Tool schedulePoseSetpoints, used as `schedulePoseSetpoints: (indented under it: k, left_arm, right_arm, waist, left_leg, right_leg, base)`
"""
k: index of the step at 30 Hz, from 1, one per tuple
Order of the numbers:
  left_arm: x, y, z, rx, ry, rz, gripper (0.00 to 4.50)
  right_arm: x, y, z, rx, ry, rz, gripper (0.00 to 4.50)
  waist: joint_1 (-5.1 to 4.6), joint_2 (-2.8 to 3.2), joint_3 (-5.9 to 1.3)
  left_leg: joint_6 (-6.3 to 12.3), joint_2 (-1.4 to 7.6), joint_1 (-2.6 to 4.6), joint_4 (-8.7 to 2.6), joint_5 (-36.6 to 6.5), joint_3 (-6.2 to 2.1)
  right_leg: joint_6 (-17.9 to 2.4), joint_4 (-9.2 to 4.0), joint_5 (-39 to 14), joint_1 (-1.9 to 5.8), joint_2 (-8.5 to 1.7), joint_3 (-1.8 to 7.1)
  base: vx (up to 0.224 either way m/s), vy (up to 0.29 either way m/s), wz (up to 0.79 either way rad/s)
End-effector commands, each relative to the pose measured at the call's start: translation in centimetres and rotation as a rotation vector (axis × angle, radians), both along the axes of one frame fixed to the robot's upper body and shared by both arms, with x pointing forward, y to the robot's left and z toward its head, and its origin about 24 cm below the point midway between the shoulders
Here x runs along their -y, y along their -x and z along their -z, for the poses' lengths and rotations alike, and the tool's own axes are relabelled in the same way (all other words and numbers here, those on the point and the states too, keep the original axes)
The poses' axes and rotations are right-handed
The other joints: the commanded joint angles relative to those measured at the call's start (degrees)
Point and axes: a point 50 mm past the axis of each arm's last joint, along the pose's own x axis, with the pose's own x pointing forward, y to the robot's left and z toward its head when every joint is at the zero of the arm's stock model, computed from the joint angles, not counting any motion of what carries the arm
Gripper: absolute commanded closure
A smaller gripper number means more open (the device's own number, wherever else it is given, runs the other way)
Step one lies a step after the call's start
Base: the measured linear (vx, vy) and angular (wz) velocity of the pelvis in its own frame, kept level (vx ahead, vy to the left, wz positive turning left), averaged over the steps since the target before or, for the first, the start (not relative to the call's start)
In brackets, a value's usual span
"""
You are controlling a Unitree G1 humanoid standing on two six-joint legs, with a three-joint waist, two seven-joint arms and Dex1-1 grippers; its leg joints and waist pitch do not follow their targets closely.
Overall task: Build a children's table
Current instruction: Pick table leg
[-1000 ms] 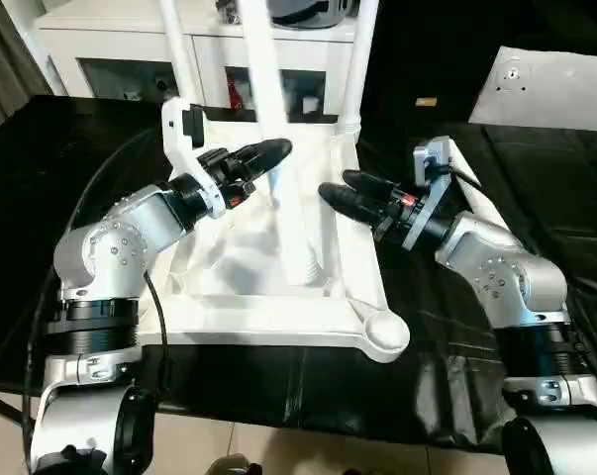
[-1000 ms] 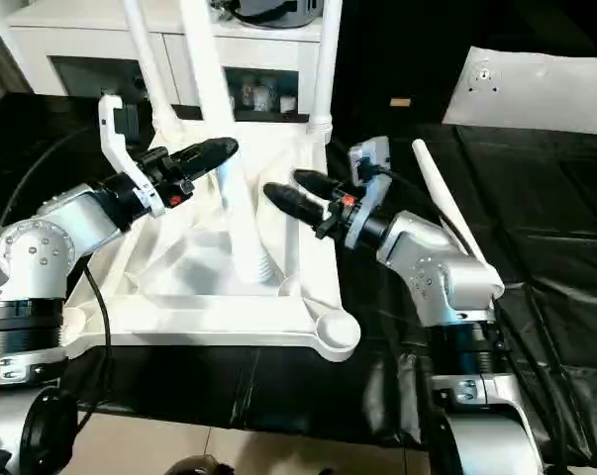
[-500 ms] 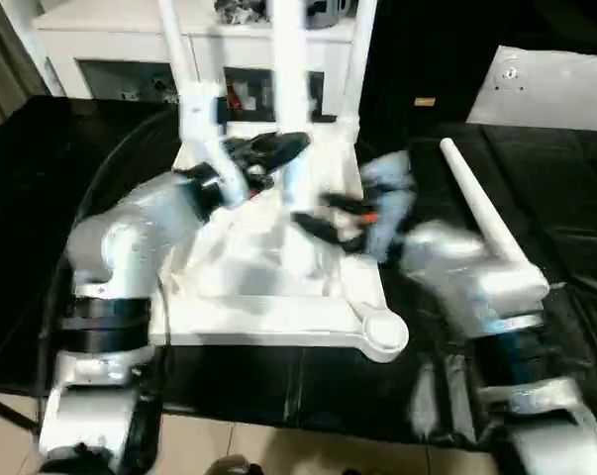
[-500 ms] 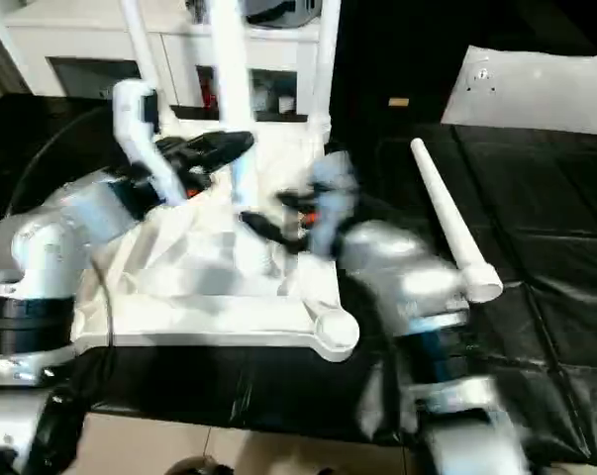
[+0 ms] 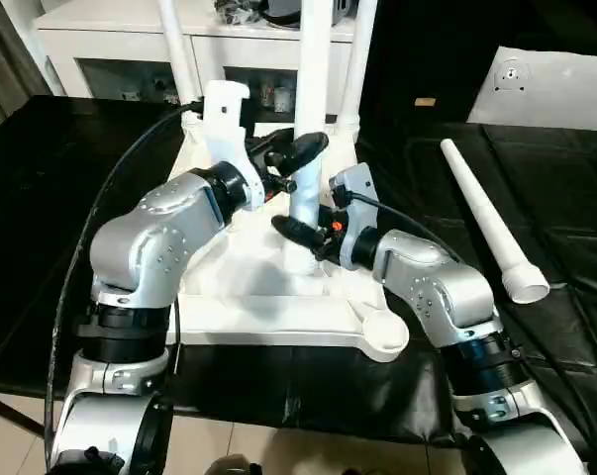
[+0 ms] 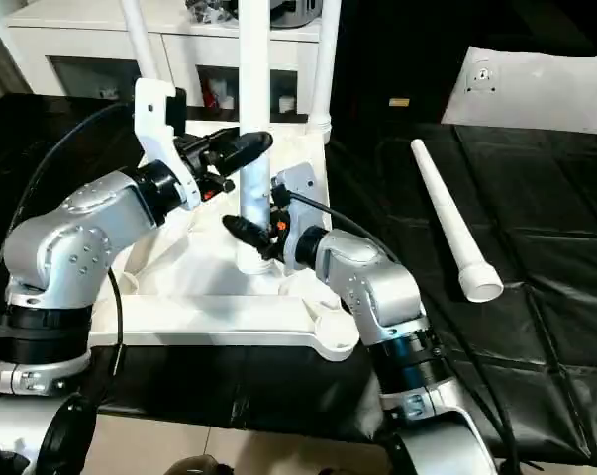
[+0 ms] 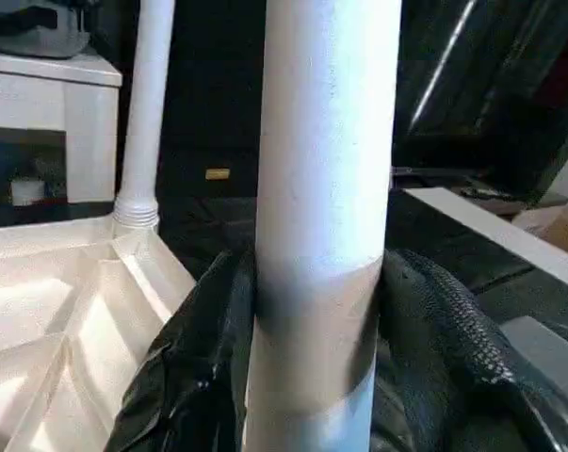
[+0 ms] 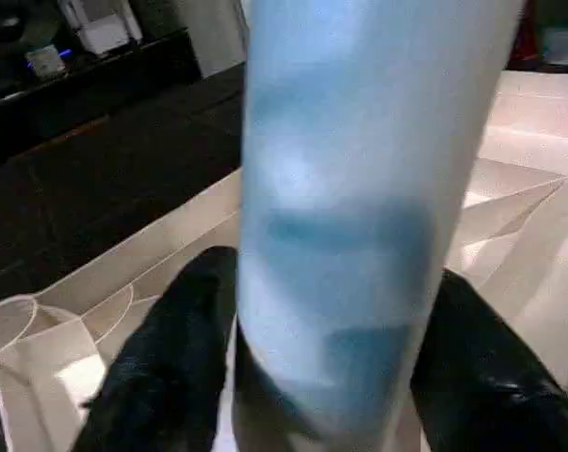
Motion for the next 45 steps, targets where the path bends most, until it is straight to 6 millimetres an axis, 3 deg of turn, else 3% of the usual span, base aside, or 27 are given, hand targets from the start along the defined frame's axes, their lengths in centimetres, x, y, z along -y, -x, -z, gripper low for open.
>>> schedulePoseSetpoints:
  k: [1, 11, 18, 20, 26, 30, 34, 35, 37, 40, 43, 45]
  left_arm:
    - [0.0, 0.2, -0.4, 0.029, -0.018, -0.011, 2.73]
    - [0.1, 0.5, -0.3, 0.032, -0.022, -0.019, 2.73]
    - [-0.1, 0.6, -0.4, 0.041, -0.033, -0.034, 2.73]
    - [0.0, 0.7, -0.6, 0.043, -0.011, -0.012, 2.17]
    - [-0.6, 0.6, -0.9, 0.059, 0.024, 0.024, 1.69]
    - [-1.1, 0.9, -1.2, 0.034, 0.139, 0.208, 1.52]
    - [-1.1, 1.9, -1.6, 0.034, 0.187, 0.380, 1.49]
    - [-1.2, 2.1, -1.8, 0.033, 0.208, 0.435, 1.49]
    - [-1.4, 2.4, -1.9, 0.044, 0.219, 0.547, 1.49]
    - [-1.5, 2.5, -2.0, 0.049, 0.225, 0.577, 1.49]
    - [-1.6, 2.5, -1.9, 0.054, 0.226, 0.613, 1.49]
    - [-1.6, 2.4, -1.8, 0.052, 0.208, 0.610, 1.79]
  right_arm:
    - [0.0, -0.2, -0.1, -0.006, -0.003, 0.028, 2.45]
    - [0.0, -0.3, 0.4, -0.011, 0.022, 0.047, 2.60]
    - [-0.2, -0.3, -0.5, -0.010, -0.068, -0.003, 2.61]
    - [-0.2, -0.2, -0.7, 0.005, -0.079, -0.030, 2.61]
    - [0.2, 0.2, -1.0, 0.057, -0.081, -0.118, 2.61]
    - [1.2, 0.8, -1.7, 0.097, -0.118, -0.232, 2.61]
    - [1.8, 1.1, -1.8, 0.103, -0.130, -0.293, 2.61]
    - [2.0, 1.3, -1.8, 0.107, -0.129, -0.321, 2.61]
    - [2.7, 1.6, -1.8, 0.109, -0.127, -0.385, 2.61]
    - [3.0, 1.8, -1.8, 0.109, -0.123, -0.417, 2.61]
    - [3.2, 2.1, -1.9, 0.105, -0.122, -0.459, 2.61]
    - [3.4, 2.2, -1.8, 0.101, -0.115, -0.470, 2.61]
  waist:
    - [-0.25, -0.35, -4.37]
    - [-0.69, -0.50, -4.30]
    - [-1.01, -0.62, -4.26]
    - [-1.05, -0.73, -4.21]
    - [-0.92, -0.93, -4.21]
    - [-0.82, -0.87, -4.24]
    - [-0.80, -0.75, -4.20]
    - [-0.79, -0.46, -4.18]
    - [-0.69, -0.62, -4.11]
    - [-0.69, -0.61, -4.06]
    - [-0.68, -0.69, -4.16]
    - [-0.65, -0.71, -4.25]
  left_leg:
    - [1.10, 4.76, 0.80, -4.06, -4.4, -2.22]
    - [1.05, 4.65, 0.68, -4.07, -4.7, -2.20]
    - [1.45, 4.69, 0.62, -4.04, -4.9, -2.20]
    - [1.71, 4.62, 0.57, -4.01, -4.4, -2.15]
    - [2.00, 4.64, 0.55, -3.98, -4.3, -2.18]
    - [2.19, 4.61, 0.61, -3.91, -4.3, -2.12]
    - [2.42, 4.83, 0.66, -3.94, -4.1, -2.13]
    - [2.25, 4.82, 0.71, -3.94, -4.5, -2.18]
    - [2.40, 4.47, 0.71, -3.90, -5.2, -1.98]
    - [2.47, 4.59, 0.78, -3.99, -5.5, -2.08]
    - [2.54, 4.71, 0.80, -3.94, -5.0, -2.14]
    - [2.62, 4.76, 0.76, -3.88, -4.5, -2.13]
  right_leg:
    - [-2.4, -3.98, -16.7, 3.03, -6.90, 4.88]
    - [-2.2, -4.00, -17.0, 3.15, -6.90, 4.89]
    - [-2.2, -4.07, -17.4, 3.22, -6.95, 4.91]
    - [-2.4, -4.10, -17.4, 3.16, -6.85, 4.87]
    - [-2.3, -4.09, -17.3, 3.23, -6.82, 4.81]
    - [-2.9, -3.91, -16.5, 3.32, -6.91, 4.87]
    - [-4.7, -3.59, -15.1, 3.24, -6.91, 4.95]
    - [-4.9, -3.54, -15.4, 3.23, -6.87, 4.89]
    - [-4.4, -4.04, -17.0, 3.35, -6.87, 4.92]
    - [-3.7, -4.05, -18.1, 3.35, -6.74, 4.88]
    - [-4.4, -3.89, -17.0, 3.39, -6.77, 4.91]
    - [-4.8, -3.72, -16.2, 3.44, -6.83, 4.93]
  base:
    - [0.000, 0.000, 0.00]
    - [0.000, 0.000, 0.00]
    - [0.000, 0.000, 0.00]
    - [0.000, 0.000, 0.00]
    - [0.000, 0.000, 0.00]
    - [0.000, 0.000, 0.00]
    - [0.000, 0.000, 0.00]
    - [0.000, 0.000, 0.00]
    - [0.000, 0.000, 0.00]
    - [0.000, 0.000, 0.00]
    - [0.000, 0.000, 0.00]
    - [0.000, 0.000, 0.00]
